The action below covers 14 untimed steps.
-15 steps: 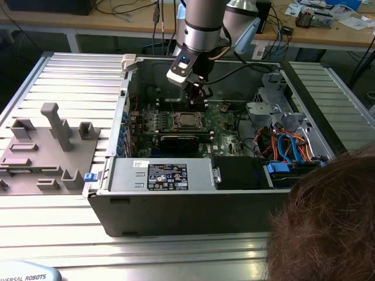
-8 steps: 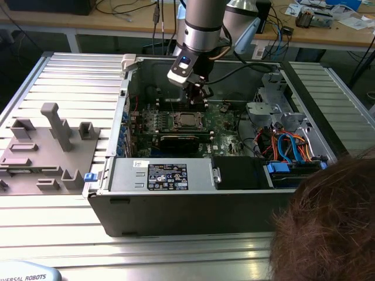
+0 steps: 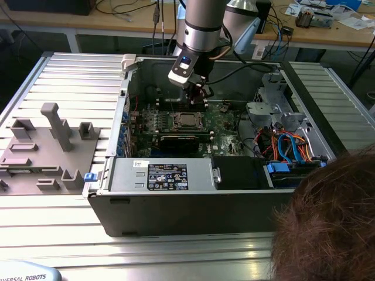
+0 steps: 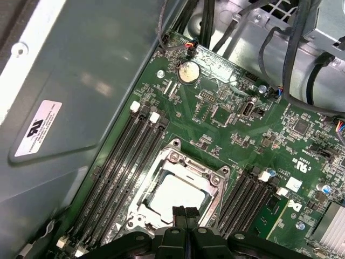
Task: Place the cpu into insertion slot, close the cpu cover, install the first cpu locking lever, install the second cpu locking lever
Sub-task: 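Install the first cpu locking lever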
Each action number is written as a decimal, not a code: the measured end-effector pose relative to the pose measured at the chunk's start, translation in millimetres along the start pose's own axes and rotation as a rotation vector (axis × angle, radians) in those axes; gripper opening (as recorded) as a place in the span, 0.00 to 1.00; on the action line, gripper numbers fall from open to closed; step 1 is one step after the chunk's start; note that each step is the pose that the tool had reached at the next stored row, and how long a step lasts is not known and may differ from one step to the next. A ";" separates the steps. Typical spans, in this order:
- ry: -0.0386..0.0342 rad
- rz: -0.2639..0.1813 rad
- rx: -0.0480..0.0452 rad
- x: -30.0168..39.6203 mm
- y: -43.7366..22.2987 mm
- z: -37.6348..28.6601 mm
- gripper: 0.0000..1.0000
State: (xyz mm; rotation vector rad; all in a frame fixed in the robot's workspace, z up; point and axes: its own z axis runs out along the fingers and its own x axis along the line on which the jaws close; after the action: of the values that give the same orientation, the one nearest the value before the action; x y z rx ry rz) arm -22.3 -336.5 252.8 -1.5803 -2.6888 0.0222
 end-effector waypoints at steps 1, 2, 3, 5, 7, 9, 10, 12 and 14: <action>-0.0001 -0.002 0.0000 0.0 0.0 0.0 0.11; -0.0001 -0.004 0.0000 0.0 0.0 0.0 0.11; -0.0001 -0.006 0.0001 0.0 0.0 0.0 0.11; -0.0003 -0.011 0.0002 0.0 0.0 0.0 0.11; -0.0004 -0.016 0.0002 0.0 0.0 0.0 0.11; -0.0005 -0.022 0.0003 0.0 0.0 0.0 0.11; -0.0006 -0.025 0.0004 0.0 0.0 0.0 0.11; -0.0008 -0.030 0.0004 0.0 0.0 0.0 0.11; -0.0008 -0.034 0.0004 0.0 0.0 0.0 0.11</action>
State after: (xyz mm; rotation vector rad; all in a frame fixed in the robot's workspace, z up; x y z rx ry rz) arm -22.3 -336.5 252.8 -1.5342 -2.7157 0.0229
